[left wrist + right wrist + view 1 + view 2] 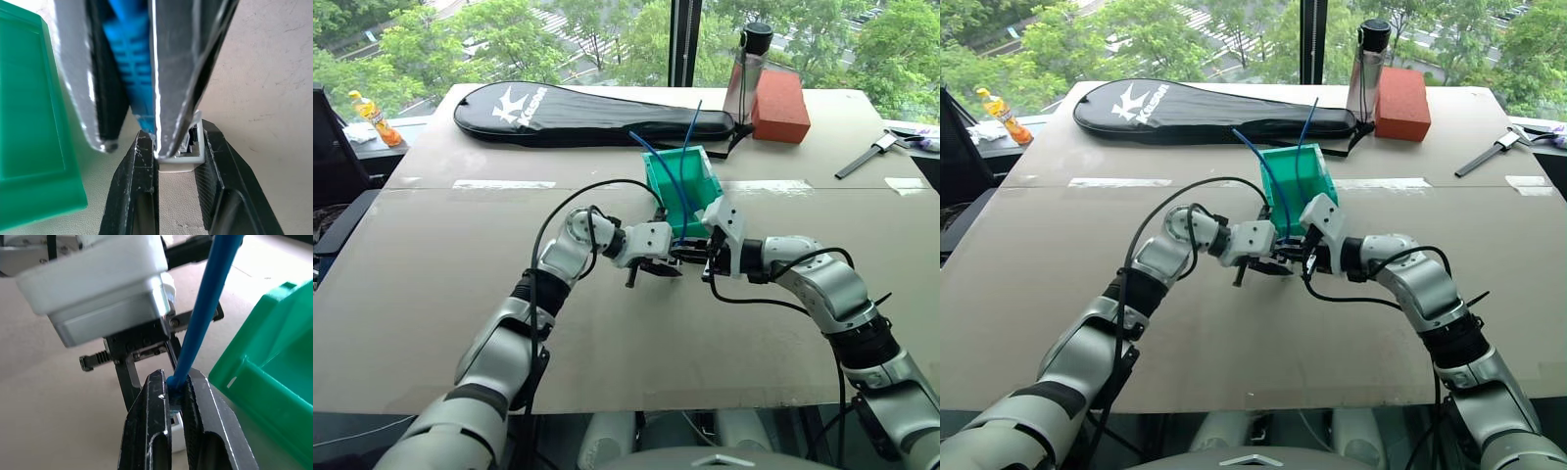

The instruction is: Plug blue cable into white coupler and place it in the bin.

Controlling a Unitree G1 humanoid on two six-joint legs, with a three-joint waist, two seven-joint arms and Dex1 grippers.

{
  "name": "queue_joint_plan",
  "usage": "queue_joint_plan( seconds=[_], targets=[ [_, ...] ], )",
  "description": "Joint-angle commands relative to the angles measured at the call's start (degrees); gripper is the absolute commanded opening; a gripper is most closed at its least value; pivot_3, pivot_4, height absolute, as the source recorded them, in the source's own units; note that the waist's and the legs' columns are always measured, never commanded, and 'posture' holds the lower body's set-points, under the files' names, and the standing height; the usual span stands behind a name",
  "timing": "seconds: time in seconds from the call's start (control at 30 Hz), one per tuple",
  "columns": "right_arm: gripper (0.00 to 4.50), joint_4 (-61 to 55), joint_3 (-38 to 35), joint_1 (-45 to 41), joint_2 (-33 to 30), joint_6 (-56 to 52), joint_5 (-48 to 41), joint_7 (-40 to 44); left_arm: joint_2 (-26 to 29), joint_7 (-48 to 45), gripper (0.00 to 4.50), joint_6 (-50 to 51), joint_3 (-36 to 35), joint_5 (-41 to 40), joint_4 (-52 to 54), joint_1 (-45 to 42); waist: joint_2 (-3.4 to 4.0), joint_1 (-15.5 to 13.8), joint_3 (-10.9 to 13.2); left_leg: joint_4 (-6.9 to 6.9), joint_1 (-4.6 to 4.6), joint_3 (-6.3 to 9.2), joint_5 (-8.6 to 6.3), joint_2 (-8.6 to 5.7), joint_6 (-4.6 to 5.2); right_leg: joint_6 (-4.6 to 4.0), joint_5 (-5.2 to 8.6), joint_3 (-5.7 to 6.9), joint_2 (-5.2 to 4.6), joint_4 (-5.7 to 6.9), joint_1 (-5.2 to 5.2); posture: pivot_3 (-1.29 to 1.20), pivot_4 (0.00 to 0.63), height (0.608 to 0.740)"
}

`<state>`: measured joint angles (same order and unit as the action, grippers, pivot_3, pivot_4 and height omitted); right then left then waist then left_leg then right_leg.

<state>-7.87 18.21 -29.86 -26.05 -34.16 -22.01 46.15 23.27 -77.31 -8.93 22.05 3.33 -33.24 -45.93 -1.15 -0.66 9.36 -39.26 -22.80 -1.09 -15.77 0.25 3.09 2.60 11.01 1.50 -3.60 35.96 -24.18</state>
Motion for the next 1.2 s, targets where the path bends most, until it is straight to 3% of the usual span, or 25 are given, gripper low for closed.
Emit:
queue_joint_plan(
  seconds=[0.03,0.83,1.03,1.2],
  targets=[
    [0.0,0.02,1.37,-1.23,-1.32,1.32,2.58,2.62,0.39,0.42,0.42,-0.6,0.09,0.89,-0.43,-0.76,0.0,-0.01,0.0,0.0,0.0,0.0,0.0,0.0,0.0,0.0,0.0,0.0,0.0,0.0,0.0,0.0,0.15,0.74],
    [0.0,6.49,9.56,-7.62,-1.52,3.58,14.99,10.41,0.13,0.89,0.42,-1.31,0.42,1.52,0.24,-1.29,0.03,0.02,-0.03,-0.01,0.08,0.0,0.0,0.0,0.0,0.0,0.0,0.0,0.0,0.06,0.02,0.0,0.15,0.74],
    [0.0,11.12,12.25,-4.17,-0.26,4.9,17.91,10.01,-0.01,1.14,0.42,-0.8,0.33,1.42,0.45,-0.99,0.03,0.19,-0.18,0.0,0.24,-0.01,0.0,0.01,-0.01,0.0,0.0,0.0,0.02,0.06,0.14,0.0,0.15,0.74],
    [0.0,15.69,10.51,-0.78,1.7,5.98,18.17,8.55,-0.27,1.27,0.42,-0.41,0.2,1.39,0.54,-0.81,0.05,1.07,-0.63,0.11,0.88,-0.04,0.0,0.06,0.0,-0.07,0.18,-0.02,0.03,0.03,0.74,0.0,0.15,0.74]
  ],
)
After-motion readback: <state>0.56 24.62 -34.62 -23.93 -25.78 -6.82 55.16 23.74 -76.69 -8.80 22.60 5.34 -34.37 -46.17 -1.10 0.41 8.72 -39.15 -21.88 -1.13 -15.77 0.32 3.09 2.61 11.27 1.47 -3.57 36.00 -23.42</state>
